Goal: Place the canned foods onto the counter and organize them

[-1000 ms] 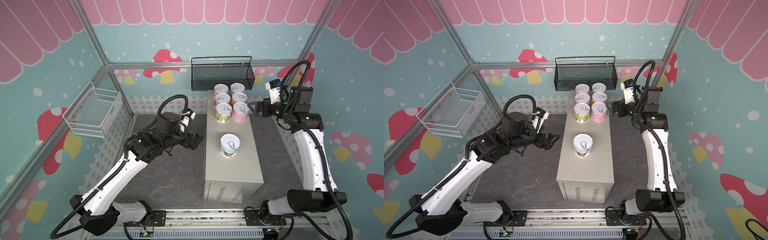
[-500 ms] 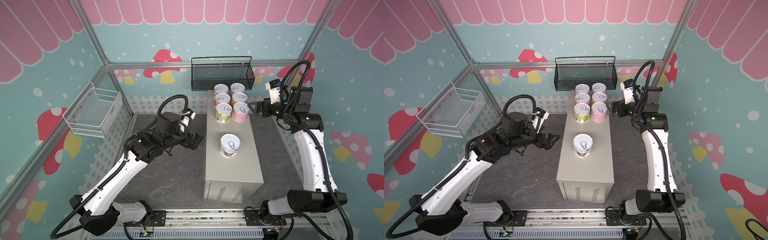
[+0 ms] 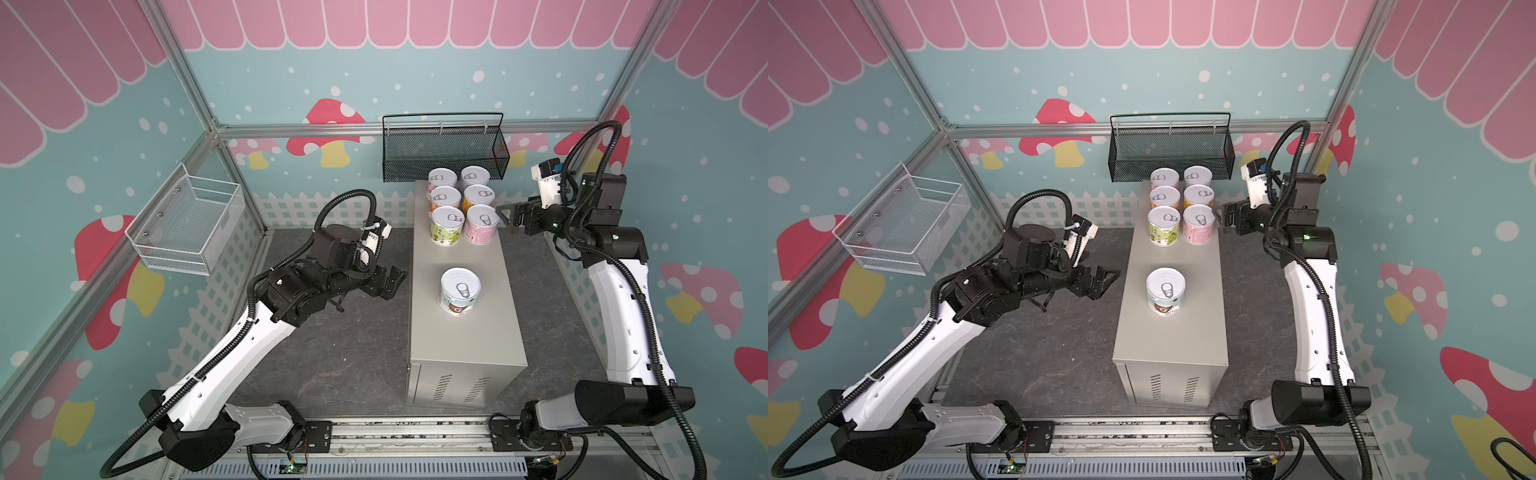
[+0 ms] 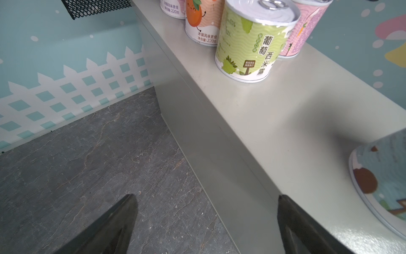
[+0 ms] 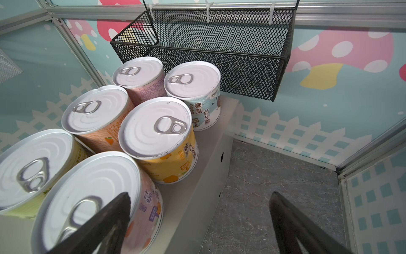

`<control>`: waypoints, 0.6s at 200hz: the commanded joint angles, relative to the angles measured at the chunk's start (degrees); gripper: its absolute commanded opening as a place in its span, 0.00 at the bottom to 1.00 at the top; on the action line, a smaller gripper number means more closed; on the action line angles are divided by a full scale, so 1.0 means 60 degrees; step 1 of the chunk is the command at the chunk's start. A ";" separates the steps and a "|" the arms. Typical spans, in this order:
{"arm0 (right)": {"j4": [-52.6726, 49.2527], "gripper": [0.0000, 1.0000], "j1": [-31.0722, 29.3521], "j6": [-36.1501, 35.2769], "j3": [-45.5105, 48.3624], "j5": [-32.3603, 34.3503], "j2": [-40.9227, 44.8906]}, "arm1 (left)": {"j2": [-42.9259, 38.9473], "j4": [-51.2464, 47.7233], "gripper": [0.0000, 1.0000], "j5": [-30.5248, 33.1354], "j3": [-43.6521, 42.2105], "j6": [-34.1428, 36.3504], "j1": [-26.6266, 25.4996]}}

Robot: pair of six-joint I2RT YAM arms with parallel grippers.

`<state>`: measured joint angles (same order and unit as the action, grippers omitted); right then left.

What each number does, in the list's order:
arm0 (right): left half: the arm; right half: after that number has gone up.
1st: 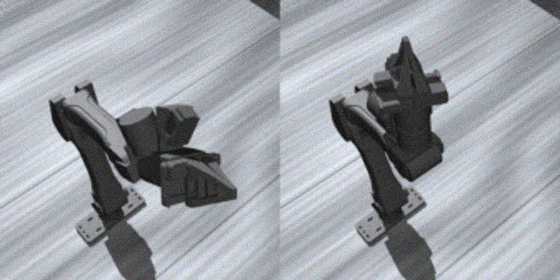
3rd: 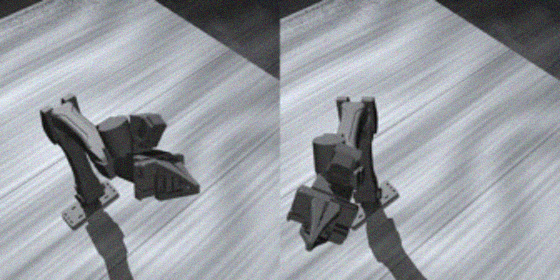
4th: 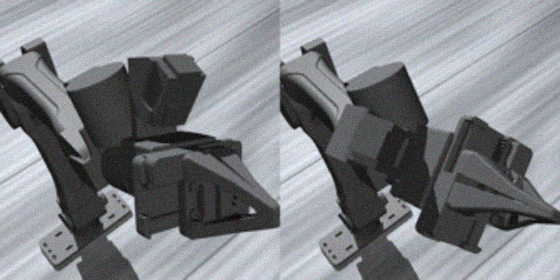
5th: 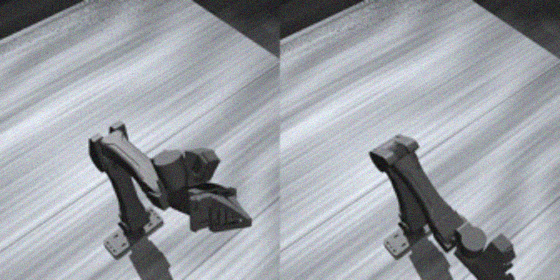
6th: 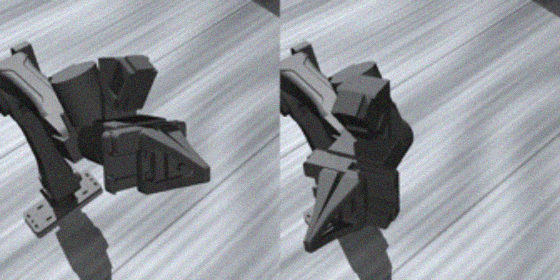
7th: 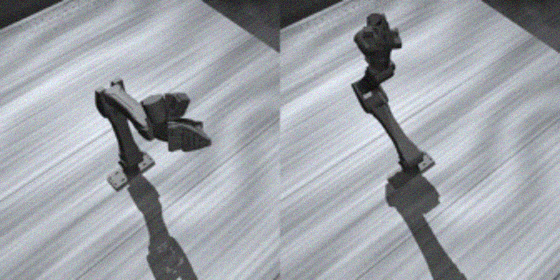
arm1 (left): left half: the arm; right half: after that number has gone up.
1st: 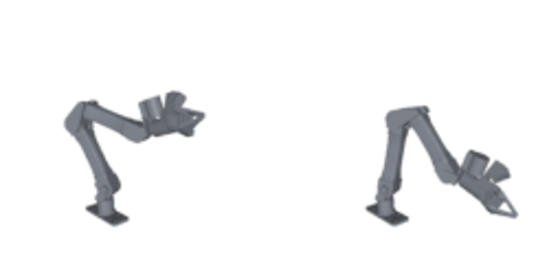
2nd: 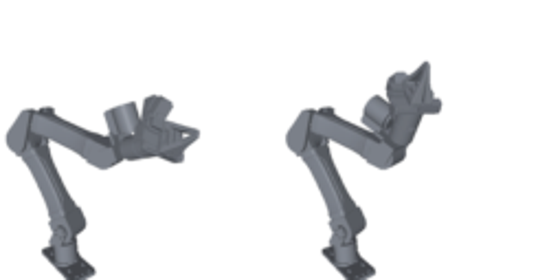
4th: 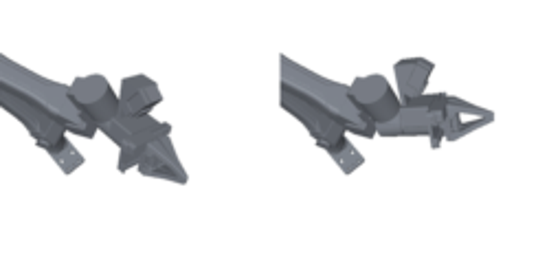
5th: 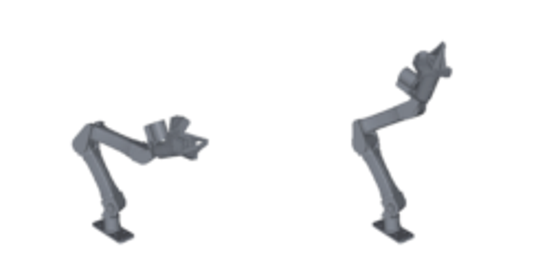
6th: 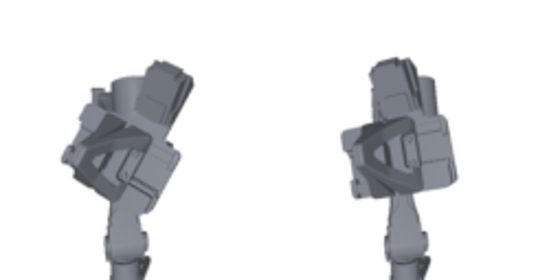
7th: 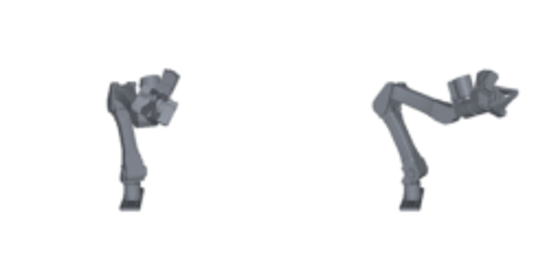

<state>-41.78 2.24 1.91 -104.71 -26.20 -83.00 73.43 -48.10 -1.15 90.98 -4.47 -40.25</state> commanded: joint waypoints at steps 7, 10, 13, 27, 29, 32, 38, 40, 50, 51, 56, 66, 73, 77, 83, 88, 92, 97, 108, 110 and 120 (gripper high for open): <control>-0.0501 0.99 -0.0023 -0.0363 0.0224 0.0264 0.0123 | -0.0072 0.0161 0.99 -0.0096 0.0046 0.0104 -0.0048; -0.0494 0.99 -0.0022 -0.0370 0.0224 0.0288 0.0132 | -0.0079 0.0168 0.99 -0.0101 0.0050 0.0094 -0.0045; -0.0493 0.99 -0.0022 -0.0358 0.0232 0.0286 0.0137 | -0.0080 0.0165 0.99 -0.0094 0.0043 0.0092 -0.0045; -0.0501 0.99 -0.0022 -0.0374 0.0254 0.0335 0.0148 | -0.0088 0.0164 0.99 -0.0100 0.0055 0.0086 -0.0046; -0.0502 0.99 -0.0022 -0.0369 0.0254 0.0337 0.0155 | -0.0089 0.0164 0.99 -0.0090 0.0049 0.0093 -0.0049; -0.0494 0.99 -0.0022 -0.0376 0.0254 0.0350 0.0152 | -0.0088 0.0164 0.99 -0.0098 0.0050 0.0087 -0.0045; -0.0501 0.99 -0.0022 -0.0377 0.0259 0.0355 0.0156 | -0.0080 0.0164 0.99 -0.0102 0.0042 0.0089 -0.0052; -0.0499 0.99 -0.0022 -0.0370 0.0259 0.0364 0.0164 | -0.0080 0.0164 0.99 -0.0098 0.0053 0.0098 -0.0047; -0.0494 0.99 -0.0029 -0.0377 0.0254 0.0364 0.0179 | -0.0080 0.0164 0.99 -0.0094 0.0042 0.0100 -0.0045; -0.0493 0.99 -0.0018 -0.0377 0.0254 0.0373 0.0180 | -0.0080 0.0164 0.99 -0.0091 0.0049 0.0100 -0.0045; -0.0505 0.99 -0.0019 -0.0368 0.0254 0.0367 0.0167 | -0.0080 0.0164 0.99 -0.0101 0.0049 0.0100 -0.0048; -0.0494 0.99 -0.0022 -0.0375 0.0254 0.0374 0.0182 | -0.0082 0.0164 0.99 -0.0101 0.0042 0.0111 -0.0045; -0.0499 0.99 -0.0022 -0.0377 0.0254 0.0346 0.0181 | -0.0080 0.0165 0.99 -0.0102 0.0055 0.0101 -0.0055; -0.0501 0.99 -0.0022 -0.0376 0.0254 0.0351 0.0172 | -0.0080 0.0164 0.99 -0.0098 0.0043 0.0102 -0.0045; -0.0500 0.99 -0.0022 -0.0383 0.0253 0.0352 0.0181 | -0.0080 0.0164 0.99 -0.0108 0.0053 0.0105 -0.0045; -0.0500 0.99 -0.0020 -0.0378 0.0243 0.0324 0.0171 | -0.0082 0.0164 0.99 -0.0115 0.0042 0.0097 -0.0046; -0.0499 1.00 -0.0018 -0.0369 0.0239 0.0310 0.0162 | -0.0080 0.0168 0.99 -0.0116 0.0042 0.0086 -0.0052; -0.0486 0.99 -0.0022 -0.0370 0.0226 0.0281 0.0151 | -0.0080 0.0165 0.99 -0.0105 0.0028 0.0087 -0.0046; -0.0478 1.00 -0.0022 -0.0377 0.0199 0.0253 0.0123 | -0.0080 0.0164 0.99 -0.0131 0.0027 0.0072 -0.0048; -0.0482 0.99 -0.0022 -0.0377 0.0196 0.0243 0.0112 | -0.0084 0.0172 0.99 -0.0127 0.0027 0.0079 -0.0045; -0.0477 1.00 -0.0021 -0.0377 0.0127 0.0168 0.0073 | -0.0065 0.0165 0.99 -0.0145 0.0031 0.0082 -0.0048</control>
<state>-41.82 2.24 1.74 -104.33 -25.30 -82.41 73.43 -48.07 -1.15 90.98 -4.49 -40.25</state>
